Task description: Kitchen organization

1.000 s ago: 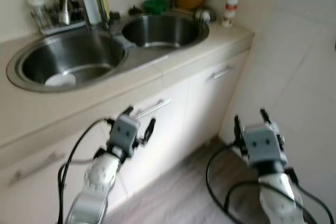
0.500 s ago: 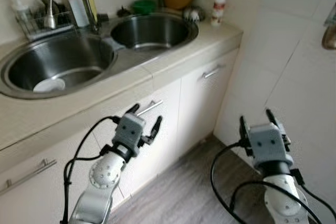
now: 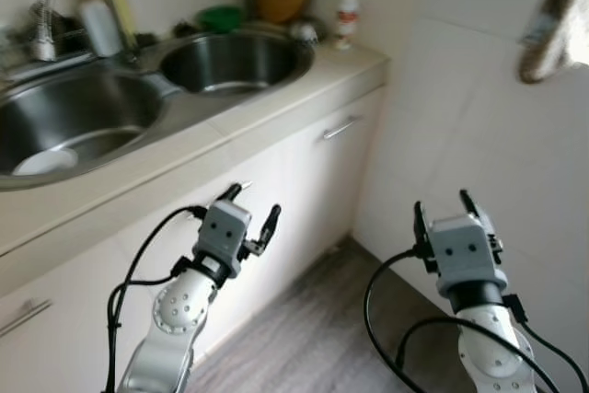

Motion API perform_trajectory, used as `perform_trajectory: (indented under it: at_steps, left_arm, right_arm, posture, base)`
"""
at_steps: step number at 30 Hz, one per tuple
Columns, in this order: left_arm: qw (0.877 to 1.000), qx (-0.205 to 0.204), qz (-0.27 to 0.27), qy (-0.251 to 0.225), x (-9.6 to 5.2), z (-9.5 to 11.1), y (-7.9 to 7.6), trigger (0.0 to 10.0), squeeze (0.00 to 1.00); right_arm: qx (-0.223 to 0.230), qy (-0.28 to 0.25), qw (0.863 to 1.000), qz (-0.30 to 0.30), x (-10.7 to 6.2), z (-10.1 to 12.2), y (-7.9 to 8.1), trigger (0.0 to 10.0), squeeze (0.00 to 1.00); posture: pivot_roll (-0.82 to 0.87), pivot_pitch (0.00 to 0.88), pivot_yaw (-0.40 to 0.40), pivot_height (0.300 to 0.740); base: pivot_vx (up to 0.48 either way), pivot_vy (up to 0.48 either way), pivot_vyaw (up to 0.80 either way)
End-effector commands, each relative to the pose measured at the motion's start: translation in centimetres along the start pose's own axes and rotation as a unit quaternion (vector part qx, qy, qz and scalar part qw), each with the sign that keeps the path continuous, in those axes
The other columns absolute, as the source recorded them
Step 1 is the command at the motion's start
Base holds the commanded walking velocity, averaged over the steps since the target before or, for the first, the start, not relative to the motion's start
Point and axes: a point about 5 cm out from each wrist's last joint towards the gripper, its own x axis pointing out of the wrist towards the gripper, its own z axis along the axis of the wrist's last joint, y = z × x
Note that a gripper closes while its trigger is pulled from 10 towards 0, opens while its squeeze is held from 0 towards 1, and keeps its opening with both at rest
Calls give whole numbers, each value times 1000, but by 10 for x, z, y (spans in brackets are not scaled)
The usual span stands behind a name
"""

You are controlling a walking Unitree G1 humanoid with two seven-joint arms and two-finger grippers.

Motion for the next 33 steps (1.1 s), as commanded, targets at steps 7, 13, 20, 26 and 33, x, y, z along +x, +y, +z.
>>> perform_trajectory:
  at_steps: [7, 13, 20, 26, 33]
  left_arm:
    - [1000, -11, -10, 4, 1, -3, -1, 10000, 0]
    - [1000, -10, -8, -2, 1, -2, -1, 10000, 0]
    - [1000, -10, -10, -2, 1, -2, -2, 10000, 0]
    - [1000, -8, -12, -1, 1, -3, -2, 10000, 0]
    - [1000, -7, -16, -6, 0, -3, -3, 10000, 0]
  right_arm:
    - [-2, -5, 1000, -4, 1, 3, -2, 10000, 0]
    - [-2, -5, 1000, -4, 1, 3, -3, 10000, 0]
    - [-3, -5, 1000, -4, 2, 2, -2, 10000, 0]
    - [-3, -4, 1000, -4, 2, 2, -2, 10000, 0]
    - [-2, -3, 1000, -4, 1, 1, -1, 10000, 0]
  posture:
    - [-151, 0, 13, 740]
    - [-152, 0, 11, 740]
    - [-152, 0, 13, 740]
    - [-152, 0, 15, 740]
    - [-152, 0, 18, 740]
  base:
    - [0, 0, -343]
    - [0, 320, 0]
    - [0, 0, -800]
    - [0, 0, 0]
    - [0, 0, -686]
